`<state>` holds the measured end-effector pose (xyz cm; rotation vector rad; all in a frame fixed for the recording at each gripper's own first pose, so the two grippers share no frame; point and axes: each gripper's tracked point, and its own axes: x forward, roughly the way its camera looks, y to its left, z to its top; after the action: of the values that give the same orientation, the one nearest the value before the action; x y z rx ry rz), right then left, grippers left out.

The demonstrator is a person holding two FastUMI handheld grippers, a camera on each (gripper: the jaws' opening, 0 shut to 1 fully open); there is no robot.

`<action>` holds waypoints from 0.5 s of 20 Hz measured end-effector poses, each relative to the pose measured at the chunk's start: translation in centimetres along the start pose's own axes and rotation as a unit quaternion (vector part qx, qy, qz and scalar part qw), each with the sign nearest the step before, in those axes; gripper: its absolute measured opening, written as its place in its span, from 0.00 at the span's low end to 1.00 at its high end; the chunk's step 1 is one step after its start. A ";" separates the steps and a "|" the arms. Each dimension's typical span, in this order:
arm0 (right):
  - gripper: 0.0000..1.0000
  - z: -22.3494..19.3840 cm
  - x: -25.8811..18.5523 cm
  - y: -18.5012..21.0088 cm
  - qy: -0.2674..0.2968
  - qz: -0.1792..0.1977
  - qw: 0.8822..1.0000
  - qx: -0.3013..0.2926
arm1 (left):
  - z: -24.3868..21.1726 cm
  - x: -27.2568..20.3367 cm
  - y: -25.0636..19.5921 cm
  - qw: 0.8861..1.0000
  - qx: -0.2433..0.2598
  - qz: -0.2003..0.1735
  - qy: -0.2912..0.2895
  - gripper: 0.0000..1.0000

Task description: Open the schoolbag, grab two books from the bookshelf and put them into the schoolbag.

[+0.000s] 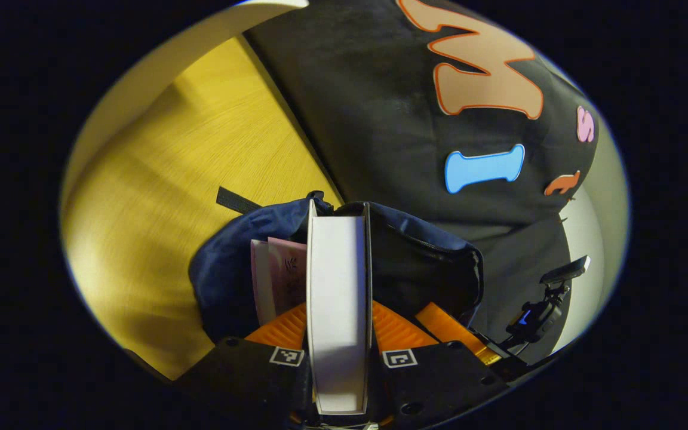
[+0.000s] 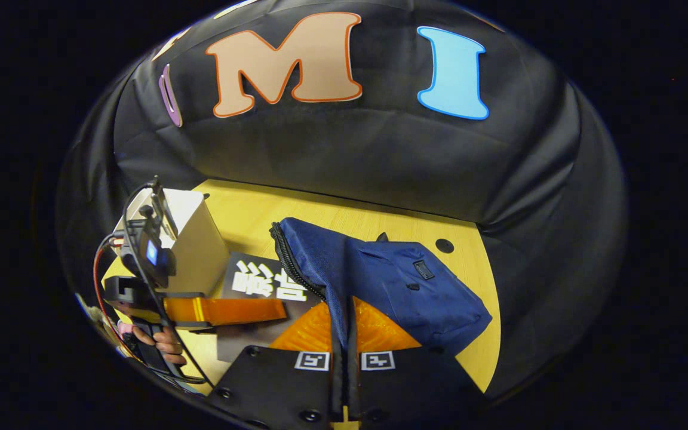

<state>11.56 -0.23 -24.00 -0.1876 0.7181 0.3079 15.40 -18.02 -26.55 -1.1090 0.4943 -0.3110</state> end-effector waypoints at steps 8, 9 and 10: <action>0.05 -0.8 0.4 2.1 -0.002 0.020 1.000 -0.016 | -2.5 5.4 0.3 0.999 0.009 -0.020 0.025 0.32; 0.05 -1.0 0.5 2.3 -0.002 0.022 1.000 -0.017 | -2.7 6.1 0.3 0.999 0.008 -0.022 0.029 0.34; 0.05 -1.2 0.6 2.5 -0.001 0.023 1.000 -0.017 | -2.8 6.6 0.4 0.999 0.006 -0.025 0.030 0.34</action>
<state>10.42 1.95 -25.41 -0.2033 0.7170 0.3641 19.54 -23.16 -29.39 -1.1037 0.5179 -0.3914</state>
